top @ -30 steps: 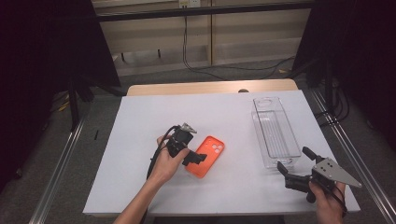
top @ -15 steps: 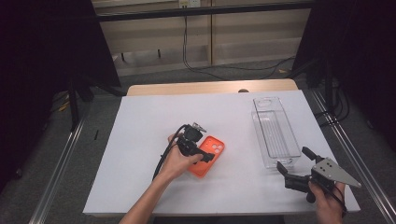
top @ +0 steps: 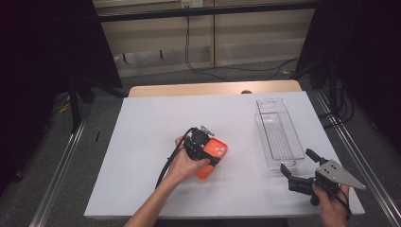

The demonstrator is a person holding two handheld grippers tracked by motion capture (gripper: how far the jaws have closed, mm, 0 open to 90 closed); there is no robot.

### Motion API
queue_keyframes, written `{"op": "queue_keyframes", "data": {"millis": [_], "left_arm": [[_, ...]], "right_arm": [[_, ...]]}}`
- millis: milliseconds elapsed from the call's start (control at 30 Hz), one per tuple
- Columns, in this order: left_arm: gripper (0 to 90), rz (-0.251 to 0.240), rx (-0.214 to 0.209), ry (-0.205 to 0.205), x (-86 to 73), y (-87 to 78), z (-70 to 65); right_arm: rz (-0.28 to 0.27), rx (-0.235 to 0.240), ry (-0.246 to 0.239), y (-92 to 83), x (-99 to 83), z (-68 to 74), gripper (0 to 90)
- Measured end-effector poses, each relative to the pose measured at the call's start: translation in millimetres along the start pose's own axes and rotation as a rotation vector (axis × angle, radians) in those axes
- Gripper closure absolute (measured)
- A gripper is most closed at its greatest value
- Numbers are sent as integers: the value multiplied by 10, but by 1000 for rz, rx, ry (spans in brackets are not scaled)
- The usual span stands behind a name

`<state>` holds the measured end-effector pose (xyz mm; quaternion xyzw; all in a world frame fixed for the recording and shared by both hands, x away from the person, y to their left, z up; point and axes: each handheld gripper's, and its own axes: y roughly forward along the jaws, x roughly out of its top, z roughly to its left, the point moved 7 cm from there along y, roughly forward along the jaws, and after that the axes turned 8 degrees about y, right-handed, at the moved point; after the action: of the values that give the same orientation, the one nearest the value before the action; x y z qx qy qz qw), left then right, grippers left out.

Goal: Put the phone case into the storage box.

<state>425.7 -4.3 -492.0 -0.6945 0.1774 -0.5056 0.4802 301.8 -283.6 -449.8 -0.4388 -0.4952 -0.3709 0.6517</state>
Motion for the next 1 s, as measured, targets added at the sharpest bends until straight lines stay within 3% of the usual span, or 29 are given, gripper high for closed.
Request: {"op": "queue_keyframes", "data": {"millis": [167,433,867,1000], "left_arm": [[60,31,2,-8,-33,57,-14],[49,73,52,37,-54,108,-47],[19,55,56,53,-78,121,-52],[24,60,65,28,-66,128,-61]], "right_arm": [[-2,0,-1,-3,1,-4,6],[-2,0,0,-8,3,-6,7],[-3,0,-3,-10,5,2,7],[-4,-2,-1,-19,4,-4,7]]}}
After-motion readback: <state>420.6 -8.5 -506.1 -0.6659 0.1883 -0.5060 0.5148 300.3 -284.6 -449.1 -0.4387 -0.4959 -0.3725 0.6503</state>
